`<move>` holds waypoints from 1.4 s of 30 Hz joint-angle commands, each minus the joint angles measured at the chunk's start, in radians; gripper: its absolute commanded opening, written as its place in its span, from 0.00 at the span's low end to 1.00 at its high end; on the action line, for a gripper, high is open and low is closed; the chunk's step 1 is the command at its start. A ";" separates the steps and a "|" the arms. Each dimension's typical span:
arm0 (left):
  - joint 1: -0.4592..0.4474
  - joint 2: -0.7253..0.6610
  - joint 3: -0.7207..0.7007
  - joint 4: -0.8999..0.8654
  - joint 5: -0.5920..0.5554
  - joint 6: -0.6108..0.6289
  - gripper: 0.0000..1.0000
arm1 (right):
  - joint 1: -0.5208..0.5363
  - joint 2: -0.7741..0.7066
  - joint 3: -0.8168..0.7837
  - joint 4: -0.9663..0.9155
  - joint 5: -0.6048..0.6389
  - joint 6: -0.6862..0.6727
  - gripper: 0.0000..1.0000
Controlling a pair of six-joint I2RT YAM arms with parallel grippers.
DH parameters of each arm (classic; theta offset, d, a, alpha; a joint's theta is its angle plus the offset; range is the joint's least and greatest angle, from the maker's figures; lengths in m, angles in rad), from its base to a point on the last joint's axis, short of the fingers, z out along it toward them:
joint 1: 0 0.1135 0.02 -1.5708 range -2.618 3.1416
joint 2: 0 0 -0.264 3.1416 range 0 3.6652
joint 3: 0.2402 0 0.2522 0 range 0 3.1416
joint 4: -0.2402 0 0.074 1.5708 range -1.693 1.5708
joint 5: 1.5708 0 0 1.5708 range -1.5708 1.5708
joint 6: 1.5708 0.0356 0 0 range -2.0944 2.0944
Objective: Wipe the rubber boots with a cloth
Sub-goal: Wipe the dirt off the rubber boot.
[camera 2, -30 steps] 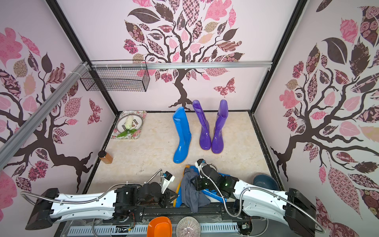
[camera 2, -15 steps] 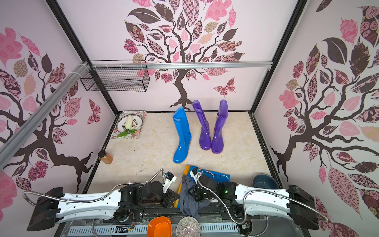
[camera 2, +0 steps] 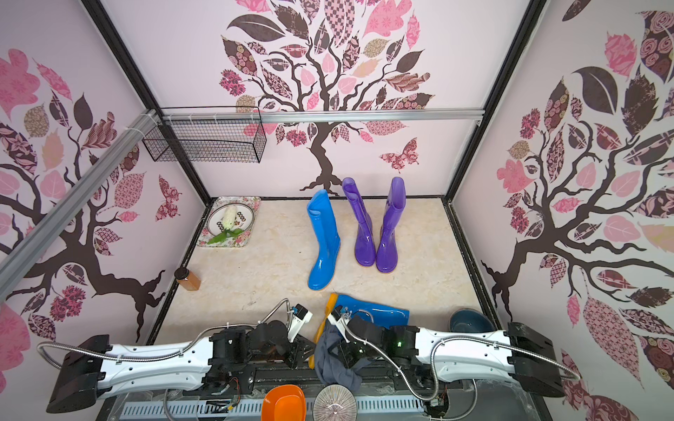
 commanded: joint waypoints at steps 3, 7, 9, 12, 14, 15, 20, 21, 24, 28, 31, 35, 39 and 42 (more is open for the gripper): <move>0.030 0.011 -0.004 -0.062 -0.074 0.011 0.22 | 0.014 -0.003 -0.002 0.071 -0.035 0.059 0.00; 0.030 0.009 -0.009 -0.044 -0.070 0.002 0.22 | -0.039 -0.033 0.019 -0.042 0.186 0.003 0.00; 0.031 0.014 -0.011 -0.044 -0.067 -0.001 0.22 | -0.189 -0.035 0.026 -0.071 0.149 -0.010 0.00; 0.031 0.013 -0.020 -0.043 -0.062 -0.005 0.22 | -0.427 -0.020 0.045 -0.085 0.032 -0.042 0.00; 0.031 0.010 -0.027 -0.039 -0.063 -0.007 0.22 | -0.517 -0.009 0.083 -0.087 0.004 -0.084 0.00; 0.031 0.012 -0.031 -0.035 -0.064 -0.007 0.22 | -0.537 -0.002 0.104 -0.085 0.006 -0.101 0.00; 0.030 0.033 -0.032 -0.031 -0.064 -0.002 0.23 | -0.569 0.158 0.227 -0.076 0.009 -0.117 0.00; 0.030 0.037 -0.032 -0.030 -0.064 -0.002 0.23 | -0.567 0.196 0.240 -0.057 -0.040 -0.101 0.00; 0.030 0.040 -0.033 -0.027 -0.067 0.000 0.23 | -0.535 0.300 0.258 0.006 -0.112 -0.048 0.00; 0.030 0.039 -0.038 -0.026 -0.062 -0.002 0.23 | -0.568 0.358 0.210 0.008 -0.015 0.002 0.00; 0.030 0.037 -0.051 -0.011 -0.055 -0.007 0.23 | -0.713 0.369 0.142 0.024 -0.074 0.022 0.00; 0.030 0.040 -0.054 -0.004 -0.060 -0.008 0.23 | -0.791 0.395 0.156 -0.011 -0.019 -0.048 0.00; 0.030 0.039 -0.040 -0.019 -0.066 0.004 0.23 | -0.745 0.354 0.219 -0.043 -0.086 -0.102 0.00; 0.030 0.029 -0.041 -0.023 -0.076 0.003 0.23 | -0.591 0.242 0.234 -0.006 -0.076 -0.115 0.00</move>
